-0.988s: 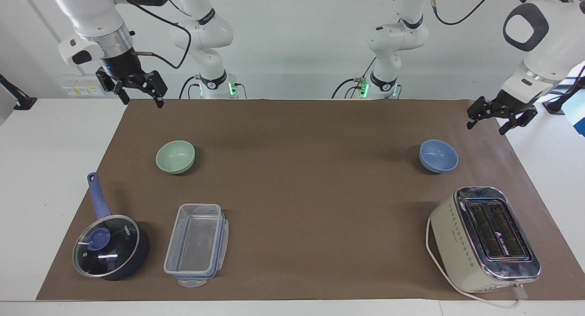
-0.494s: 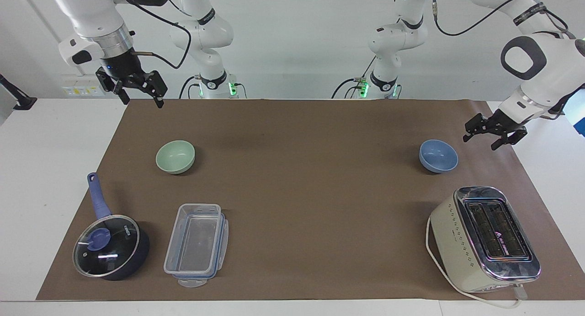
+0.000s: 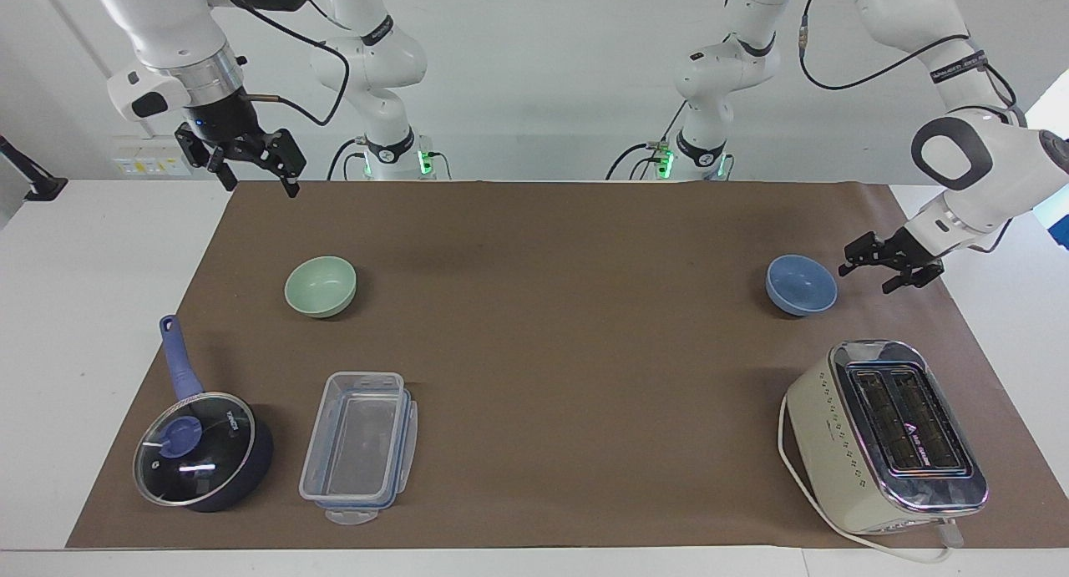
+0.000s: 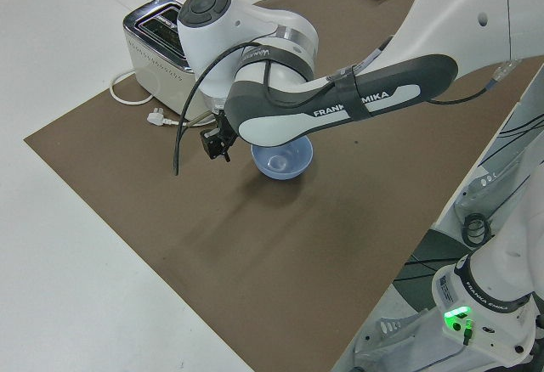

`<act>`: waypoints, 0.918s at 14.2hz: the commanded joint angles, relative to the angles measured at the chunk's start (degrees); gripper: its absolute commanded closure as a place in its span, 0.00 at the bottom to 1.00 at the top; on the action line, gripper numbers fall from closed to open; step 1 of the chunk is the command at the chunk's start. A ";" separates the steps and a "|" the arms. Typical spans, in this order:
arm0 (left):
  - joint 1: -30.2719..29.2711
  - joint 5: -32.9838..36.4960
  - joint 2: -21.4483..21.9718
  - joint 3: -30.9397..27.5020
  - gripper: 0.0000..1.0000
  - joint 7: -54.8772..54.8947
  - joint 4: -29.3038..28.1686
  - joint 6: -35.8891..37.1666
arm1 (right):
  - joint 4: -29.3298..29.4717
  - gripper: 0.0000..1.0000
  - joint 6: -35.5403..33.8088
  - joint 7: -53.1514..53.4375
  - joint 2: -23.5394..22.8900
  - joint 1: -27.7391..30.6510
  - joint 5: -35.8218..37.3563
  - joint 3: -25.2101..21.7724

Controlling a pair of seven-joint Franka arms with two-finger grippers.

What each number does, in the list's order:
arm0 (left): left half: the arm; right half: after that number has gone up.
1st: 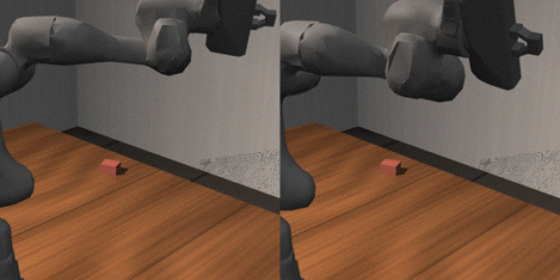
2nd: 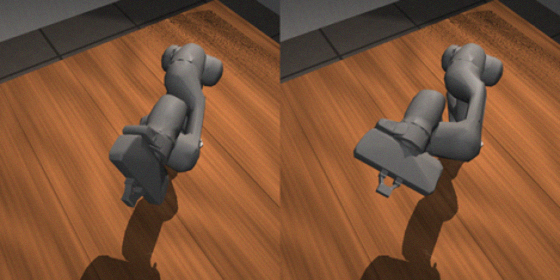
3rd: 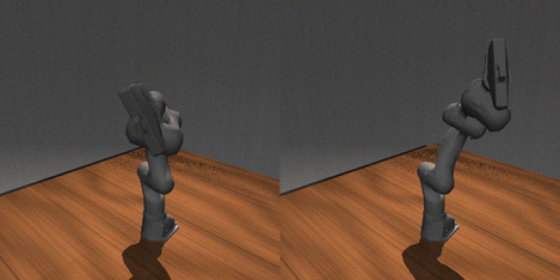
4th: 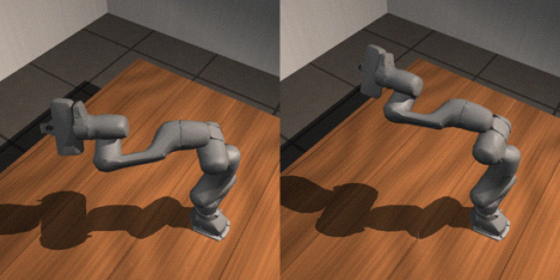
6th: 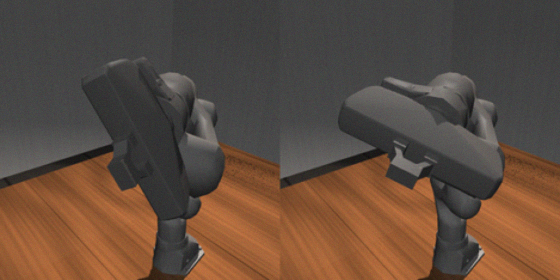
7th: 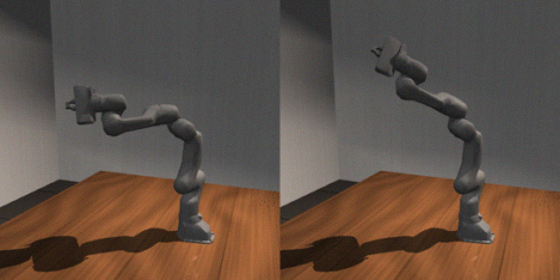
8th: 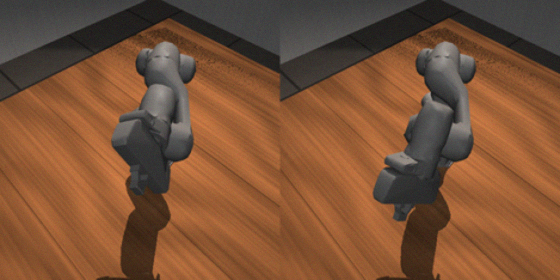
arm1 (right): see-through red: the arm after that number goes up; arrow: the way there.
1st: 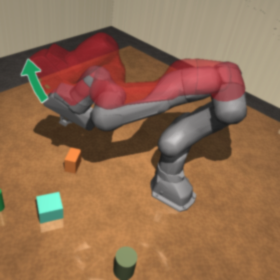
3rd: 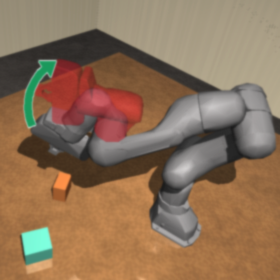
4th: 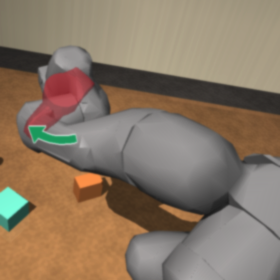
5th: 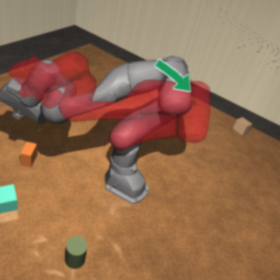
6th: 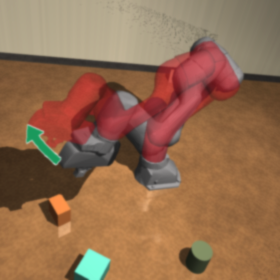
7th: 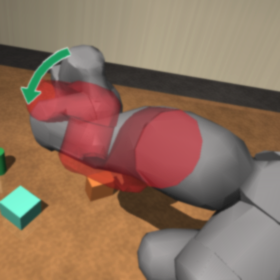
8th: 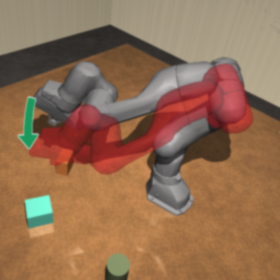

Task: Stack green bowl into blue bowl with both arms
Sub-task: 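Reach the left gripper to the blue bowl rim and grasp it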

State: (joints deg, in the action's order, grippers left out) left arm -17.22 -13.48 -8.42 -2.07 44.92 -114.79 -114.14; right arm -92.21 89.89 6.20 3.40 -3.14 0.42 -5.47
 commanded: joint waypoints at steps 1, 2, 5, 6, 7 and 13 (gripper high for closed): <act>-2.02 -1.81 -0.99 0.57 0.00 2.28 -1.23 -1.53 | -0.43 0.00 -0.33 -0.58 0.64 0.33 0.11 0.11; -1.94 -3.03 -1.16 0.57 0.00 2.28 -1.84 -1.61 | -0.43 0.00 -0.33 -0.58 0.64 0.33 0.11 0.11; -1.85 -5.15 -1.51 0.57 0.00 2.28 -4.12 -3.46 | -0.43 0.00 -0.33 -0.49 0.64 0.33 0.11 0.11; -1.76 -5.24 -2.47 0.57 0.00 2.19 -4.04 -3.29 | -0.43 0.00 -0.33 -0.58 0.64 0.33 0.11 0.11; -1.76 -5.33 -3.27 0.57 0.00 2.19 -4.04 -3.29 | -0.43 0.00 -0.33 -0.58 0.64 0.33 0.11 0.11; -2.29 -7.69 -3.36 0.57 0.03 2.19 -3.86 -2.67 | -0.43 0.00 -0.33 -0.58 0.64 0.33 0.11 0.11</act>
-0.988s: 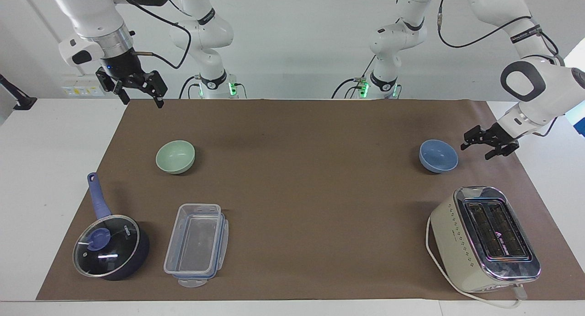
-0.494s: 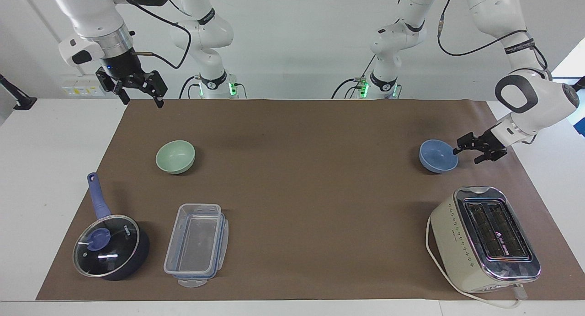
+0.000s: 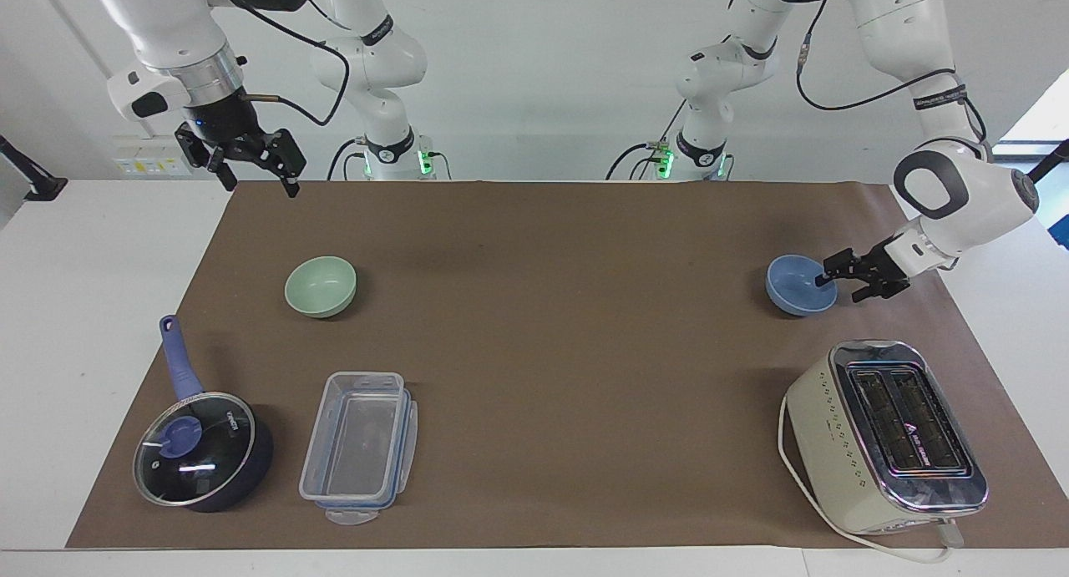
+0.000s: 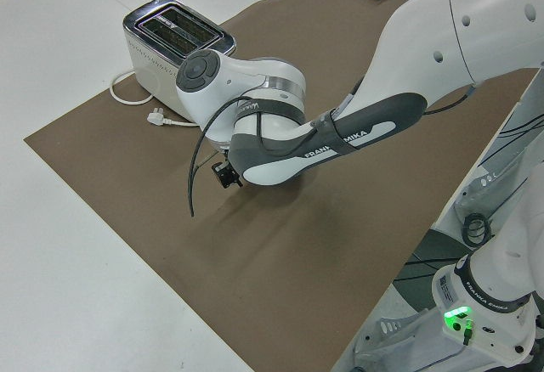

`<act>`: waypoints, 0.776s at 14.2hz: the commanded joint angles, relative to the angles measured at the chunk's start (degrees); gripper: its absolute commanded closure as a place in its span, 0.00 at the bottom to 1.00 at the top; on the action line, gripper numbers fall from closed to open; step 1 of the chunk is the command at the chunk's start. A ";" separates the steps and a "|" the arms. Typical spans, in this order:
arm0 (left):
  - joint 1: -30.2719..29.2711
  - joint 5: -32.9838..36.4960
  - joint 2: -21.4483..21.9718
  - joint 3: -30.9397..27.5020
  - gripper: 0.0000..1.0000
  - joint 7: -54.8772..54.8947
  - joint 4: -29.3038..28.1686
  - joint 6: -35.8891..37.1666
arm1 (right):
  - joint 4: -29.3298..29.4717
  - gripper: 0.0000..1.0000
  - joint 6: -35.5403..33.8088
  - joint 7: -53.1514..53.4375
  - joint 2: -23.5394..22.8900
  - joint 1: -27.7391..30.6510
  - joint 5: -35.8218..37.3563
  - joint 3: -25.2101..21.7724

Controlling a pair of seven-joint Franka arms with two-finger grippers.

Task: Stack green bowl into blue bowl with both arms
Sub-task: 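Reach the left gripper to the blue bowl rim and grasp it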

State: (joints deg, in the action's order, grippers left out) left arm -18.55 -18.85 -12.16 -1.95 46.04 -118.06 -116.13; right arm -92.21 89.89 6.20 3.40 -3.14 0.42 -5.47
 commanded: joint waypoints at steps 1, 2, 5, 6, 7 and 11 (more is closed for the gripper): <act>-0.96 -2.42 0.38 0.45 0.08 1.07 -0.59 -0.67 | -0.43 0.00 -0.33 -0.49 0.64 0.33 0.11 0.11; -0.96 -2.51 0.38 0.45 0.13 1.07 -0.59 -0.59 | -0.43 0.00 -0.33 -0.58 0.64 0.33 0.11 0.11; -1.66 -3.04 0.38 0.45 0.58 1.24 -0.59 -0.59 | -0.43 0.00 -0.33 -0.49 0.64 0.33 0.11 0.11; -2.01 -3.56 0.47 0.45 0.77 1.24 -0.50 -0.50 | -0.43 0.00 -0.33 -0.58 0.64 0.33 0.11 0.11; -2.36 -4.35 0.47 0.45 0.89 1.33 -0.50 -0.24 | -0.43 0.00 -0.33 -0.58 0.64 0.33 0.11 0.11; -2.81 -4.62 0.73 0.45 1.00 2.47 0.11 -0.23 | -0.43 0.00 -0.33 -0.58 0.64 0.33 0.11 0.11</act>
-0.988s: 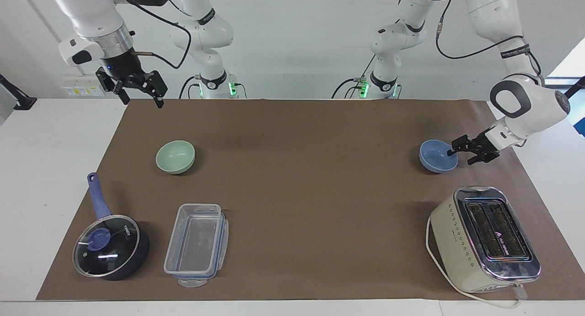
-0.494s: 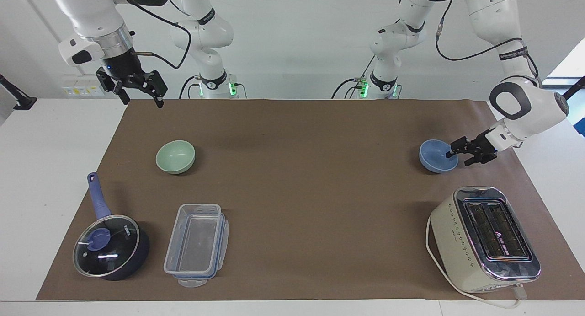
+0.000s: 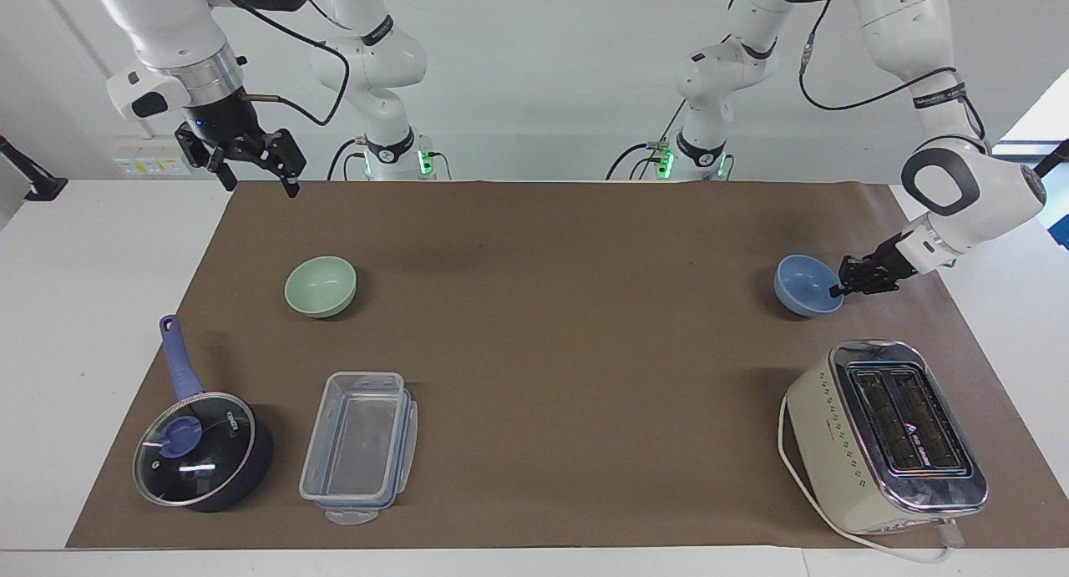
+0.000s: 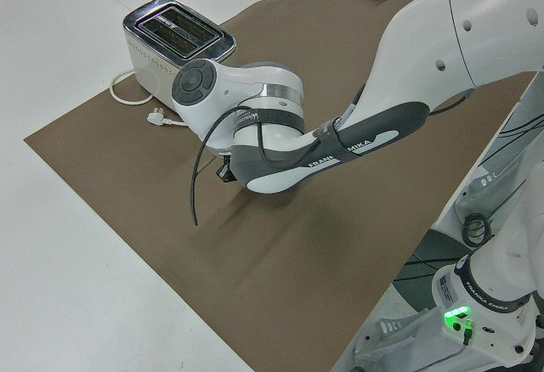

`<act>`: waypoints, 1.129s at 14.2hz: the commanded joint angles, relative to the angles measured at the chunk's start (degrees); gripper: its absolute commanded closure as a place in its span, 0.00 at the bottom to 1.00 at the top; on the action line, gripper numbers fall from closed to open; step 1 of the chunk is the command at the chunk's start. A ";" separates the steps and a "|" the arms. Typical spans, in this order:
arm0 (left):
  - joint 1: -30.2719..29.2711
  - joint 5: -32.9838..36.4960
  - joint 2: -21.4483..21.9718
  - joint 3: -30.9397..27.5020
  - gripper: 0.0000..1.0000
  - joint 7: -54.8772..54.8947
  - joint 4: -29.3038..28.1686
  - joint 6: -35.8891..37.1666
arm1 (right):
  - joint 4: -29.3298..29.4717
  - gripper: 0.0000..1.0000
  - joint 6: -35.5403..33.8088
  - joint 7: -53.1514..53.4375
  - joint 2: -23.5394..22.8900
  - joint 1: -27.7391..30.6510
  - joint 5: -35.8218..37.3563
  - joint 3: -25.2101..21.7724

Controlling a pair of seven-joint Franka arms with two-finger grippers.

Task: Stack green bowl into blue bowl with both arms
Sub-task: 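Reach the left gripper to the blue bowl rim and grasp it, then slide the blue bowl with the left gripper toward the table center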

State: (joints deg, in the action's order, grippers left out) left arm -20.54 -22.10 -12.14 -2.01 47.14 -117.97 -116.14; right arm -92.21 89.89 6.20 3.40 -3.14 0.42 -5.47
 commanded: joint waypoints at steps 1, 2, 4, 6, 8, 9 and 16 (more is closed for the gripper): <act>-0.82 -1.45 1.06 0.52 1.00 1.29 0.02 -0.14 | -0.43 0.00 -0.33 -0.58 0.64 0.33 0.11 0.11; -0.21 -1.46 1.84 0.52 1.00 1.11 0.02 0.12 | -0.43 0.00 -0.33 -0.49 0.64 0.33 0.11 0.11; 1.28 -1.37 4.56 0.60 1.00 0.50 -0.51 0.82 | -0.43 0.00 -0.33 -0.49 0.64 0.33 0.11 0.11; 3.13 -1.28 7.12 0.60 1.00 -0.03 -1.38 0.74 | -0.43 0.00 -0.33 -0.49 0.64 0.33 0.11 0.11; 5.06 -1.28 9.40 0.60 1.00 -2.04 -2.96 0.30 | -0.43 0.00 -0.33 -0.58 0.64 0.33 0.11 0.11; 6.29 -1.19 10.63 0.60 1.00 -3.36 -3.84 0.04 | -0.43 0.00 -0.33 -0.58 0.64 0.33 0.11 0.11; 22.53 6.97 14.33 0.69 1.00 -28.01 -9.12 -7.07 | -0.43 0.00 -0.33 -0.49 0.64 0.33 0.11 0.11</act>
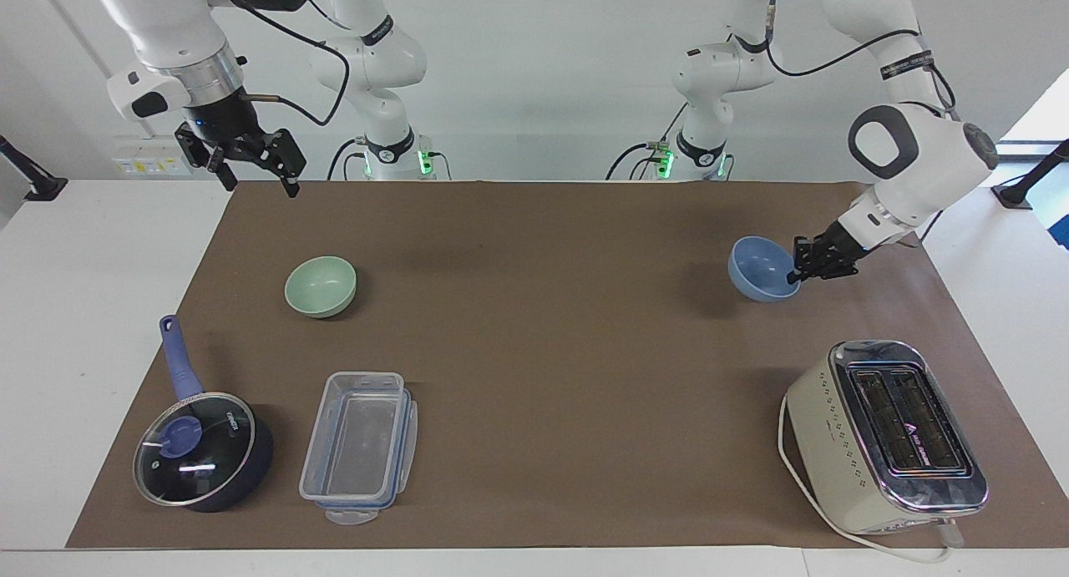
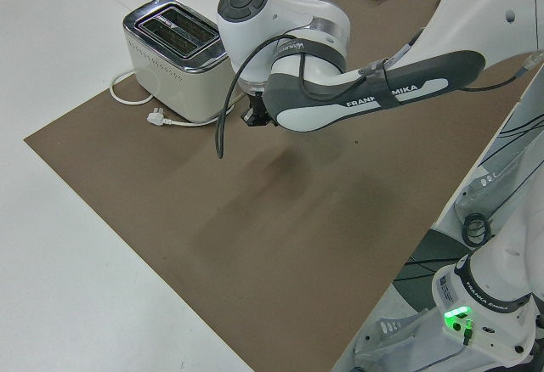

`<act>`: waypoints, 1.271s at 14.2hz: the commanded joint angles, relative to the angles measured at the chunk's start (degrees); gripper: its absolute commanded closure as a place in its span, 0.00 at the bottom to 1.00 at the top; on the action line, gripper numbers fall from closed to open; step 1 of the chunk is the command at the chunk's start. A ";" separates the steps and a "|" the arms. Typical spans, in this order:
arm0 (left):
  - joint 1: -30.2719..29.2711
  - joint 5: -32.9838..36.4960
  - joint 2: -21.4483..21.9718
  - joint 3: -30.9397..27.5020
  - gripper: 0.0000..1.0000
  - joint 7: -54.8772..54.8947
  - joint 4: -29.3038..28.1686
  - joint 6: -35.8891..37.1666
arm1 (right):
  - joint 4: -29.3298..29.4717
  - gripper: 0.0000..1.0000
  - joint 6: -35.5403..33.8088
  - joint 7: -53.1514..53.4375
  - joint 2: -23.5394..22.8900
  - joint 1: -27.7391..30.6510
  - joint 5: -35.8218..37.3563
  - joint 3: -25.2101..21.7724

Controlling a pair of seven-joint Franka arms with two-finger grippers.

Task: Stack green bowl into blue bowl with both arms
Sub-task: 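Slide the blue bowl with the left gripper toward the table center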

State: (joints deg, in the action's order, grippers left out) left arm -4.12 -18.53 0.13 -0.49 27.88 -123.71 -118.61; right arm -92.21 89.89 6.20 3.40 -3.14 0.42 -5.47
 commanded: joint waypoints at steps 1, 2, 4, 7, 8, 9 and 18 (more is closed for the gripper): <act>8.92 4.63 1.98 -0.83 1.00 -14.02 -3.30 -5.22 | -0.43 0.00 -0.33 -0.49 0.64 0.33 0.11 0.11; 11.65 5.78 1.81 -0.83 1.00 -18.60 -3.30 -6.01 | -0.43 0.00 -0.33 -0.58 0.64 0.33 0.11 0.11; 17.01 6.75 1.20 -0.83 1.00 -27.83 -3.21 -8.56 | -0.43 0.00 -0.33 -0.58 0.64 0.33 0.11 0.11; 26.06 12.01 -0.30 -0.74 1.00 -46.00 -1.90 -10.58 | -0.43 0.00 -0.33 -0.49 0.64 0.33 0.11 0.11; 28.53 13.16 -1.09 -0.66 1.00 -51.29 -1.02 -10.68 | -0.43 0.00 -0.33 -0.58 0.64 0.33 0.11 0.11; 30.81 13.35 -1.79 -0.65 1.00 -54.82 0.03 -10.68 | -0.43 0.00 -0.33 -0.49 0.64 0.33 0.11 0.11; 38.92 13.35 -7.07 -0.39 1.00 -63.56 1.45 -16.39 | -0.43 0.00 -0.33 -0.58 0.64 0.33 0.11 0.11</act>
State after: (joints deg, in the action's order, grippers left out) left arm 34.09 -6.65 -6.48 -0.01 -34.58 -122.95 -134.13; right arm -92.21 89.89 6.20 3.40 -3.14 0.42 -5.47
